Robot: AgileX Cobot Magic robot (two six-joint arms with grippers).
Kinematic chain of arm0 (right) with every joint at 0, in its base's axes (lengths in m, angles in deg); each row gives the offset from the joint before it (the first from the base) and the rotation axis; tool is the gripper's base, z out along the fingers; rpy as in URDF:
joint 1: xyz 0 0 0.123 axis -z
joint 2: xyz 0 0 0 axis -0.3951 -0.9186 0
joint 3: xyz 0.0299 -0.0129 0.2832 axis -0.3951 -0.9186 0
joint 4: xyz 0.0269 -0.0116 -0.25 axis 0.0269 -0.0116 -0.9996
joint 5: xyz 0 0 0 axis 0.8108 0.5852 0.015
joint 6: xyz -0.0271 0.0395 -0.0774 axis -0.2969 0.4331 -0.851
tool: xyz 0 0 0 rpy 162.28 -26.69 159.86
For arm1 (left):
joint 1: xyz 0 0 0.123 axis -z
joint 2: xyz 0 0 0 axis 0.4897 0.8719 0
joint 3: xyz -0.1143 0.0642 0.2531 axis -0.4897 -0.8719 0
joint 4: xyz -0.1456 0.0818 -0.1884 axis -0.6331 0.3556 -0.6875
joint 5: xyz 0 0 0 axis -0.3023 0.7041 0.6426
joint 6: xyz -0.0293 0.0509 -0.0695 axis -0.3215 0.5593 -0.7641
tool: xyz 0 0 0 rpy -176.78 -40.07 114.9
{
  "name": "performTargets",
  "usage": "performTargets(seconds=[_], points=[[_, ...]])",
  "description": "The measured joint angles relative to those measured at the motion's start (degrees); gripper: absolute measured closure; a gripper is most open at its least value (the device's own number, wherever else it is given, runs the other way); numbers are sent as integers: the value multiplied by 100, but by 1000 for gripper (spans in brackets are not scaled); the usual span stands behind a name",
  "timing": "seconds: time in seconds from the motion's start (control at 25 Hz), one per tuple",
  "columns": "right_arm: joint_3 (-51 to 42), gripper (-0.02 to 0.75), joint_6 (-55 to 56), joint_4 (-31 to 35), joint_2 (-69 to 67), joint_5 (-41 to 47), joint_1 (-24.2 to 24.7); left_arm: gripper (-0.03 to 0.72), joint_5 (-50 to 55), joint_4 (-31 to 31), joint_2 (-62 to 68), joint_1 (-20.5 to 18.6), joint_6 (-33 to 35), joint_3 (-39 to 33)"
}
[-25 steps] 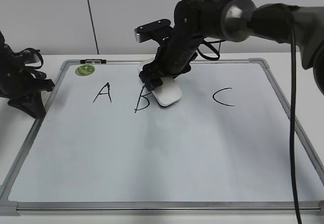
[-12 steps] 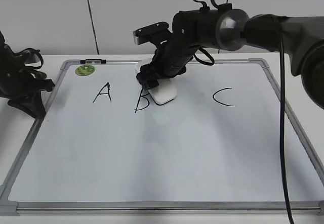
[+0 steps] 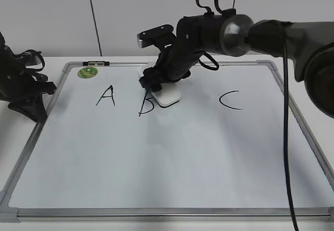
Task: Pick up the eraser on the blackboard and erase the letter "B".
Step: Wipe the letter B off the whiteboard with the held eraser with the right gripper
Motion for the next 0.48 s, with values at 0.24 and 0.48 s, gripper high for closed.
performTargets(seconds=[0.24,0.48], points=[[42,209,12,11,-143,12,0,639,0,0,0,0,0,0],[36,209,12,11,-143,44,0,639,0,0,0,0,0,0]])
